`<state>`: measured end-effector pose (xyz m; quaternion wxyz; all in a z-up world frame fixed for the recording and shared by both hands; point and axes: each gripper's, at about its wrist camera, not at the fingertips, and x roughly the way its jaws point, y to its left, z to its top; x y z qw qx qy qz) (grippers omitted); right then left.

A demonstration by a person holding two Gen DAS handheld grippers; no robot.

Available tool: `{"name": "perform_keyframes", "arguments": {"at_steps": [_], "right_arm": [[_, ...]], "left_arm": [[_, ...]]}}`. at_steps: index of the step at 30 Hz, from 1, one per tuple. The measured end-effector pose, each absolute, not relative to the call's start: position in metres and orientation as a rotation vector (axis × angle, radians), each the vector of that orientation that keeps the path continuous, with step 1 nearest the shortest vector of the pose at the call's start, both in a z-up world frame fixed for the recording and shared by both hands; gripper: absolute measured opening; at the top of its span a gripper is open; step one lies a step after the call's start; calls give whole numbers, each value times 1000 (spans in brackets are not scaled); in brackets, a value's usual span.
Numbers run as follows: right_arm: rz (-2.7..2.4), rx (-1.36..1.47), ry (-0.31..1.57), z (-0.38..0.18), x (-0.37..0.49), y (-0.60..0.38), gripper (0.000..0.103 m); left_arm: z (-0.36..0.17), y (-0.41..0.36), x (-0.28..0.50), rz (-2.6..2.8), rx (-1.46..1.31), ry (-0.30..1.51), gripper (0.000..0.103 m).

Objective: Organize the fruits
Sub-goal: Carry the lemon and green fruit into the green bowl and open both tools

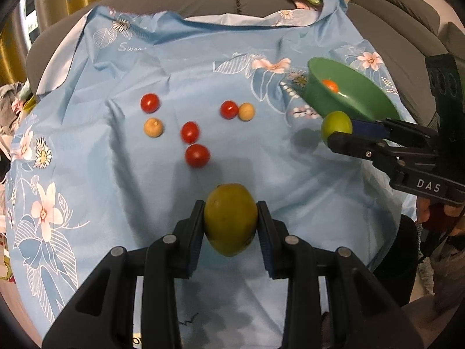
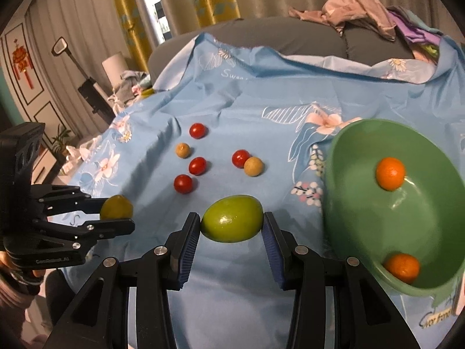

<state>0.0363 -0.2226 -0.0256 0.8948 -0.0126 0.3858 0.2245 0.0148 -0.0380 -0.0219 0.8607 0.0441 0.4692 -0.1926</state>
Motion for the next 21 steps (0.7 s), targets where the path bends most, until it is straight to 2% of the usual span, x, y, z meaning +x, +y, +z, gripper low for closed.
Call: {"name": "perform_keyframes", "arguments": {"at_steps": [21], "right_arm": [[324,88,693,0,19,-299,45]], "left_arm": [[22,-115,27,-542,137,886,34]]}}
